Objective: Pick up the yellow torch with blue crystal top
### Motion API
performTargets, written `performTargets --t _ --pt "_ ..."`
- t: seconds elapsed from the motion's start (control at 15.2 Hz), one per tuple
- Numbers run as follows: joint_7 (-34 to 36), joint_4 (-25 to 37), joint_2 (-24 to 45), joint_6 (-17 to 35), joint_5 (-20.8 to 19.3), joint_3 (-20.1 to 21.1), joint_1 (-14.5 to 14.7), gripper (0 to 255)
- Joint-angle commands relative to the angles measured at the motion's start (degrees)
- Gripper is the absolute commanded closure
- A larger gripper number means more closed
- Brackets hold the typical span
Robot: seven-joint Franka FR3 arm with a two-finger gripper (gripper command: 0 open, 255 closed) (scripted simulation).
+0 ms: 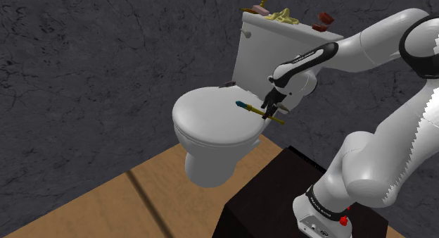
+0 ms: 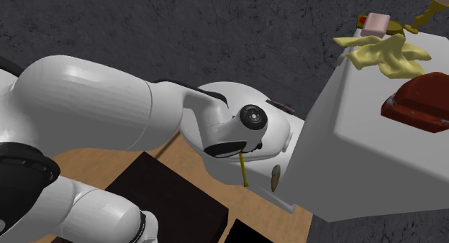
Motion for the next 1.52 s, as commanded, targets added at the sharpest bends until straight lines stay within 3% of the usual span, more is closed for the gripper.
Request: performTargets --t 0.0,0.07,0.13,0.73,1.06,1.45 --pt "-2.1 0.1 1.7 0.9 2.6 -0.5 0.8 0" --pt "-2.1 0.1 1.7 0.9 2.6 -0.5 0.7 0" --pt "-2.2 0.0 1.7 1.0 2.8 -0.5 0.8 255" --pt "-2.1 0.1 1.7 0.9 2.6 -0.5 0.8 255" --pt "3.7 0.7 -2.9 -2.4 -4.4 0.9 -1.3 255" --pt "8.5 2.1 -7.4 -7.1 -9.9 3.1 -3.7 255"
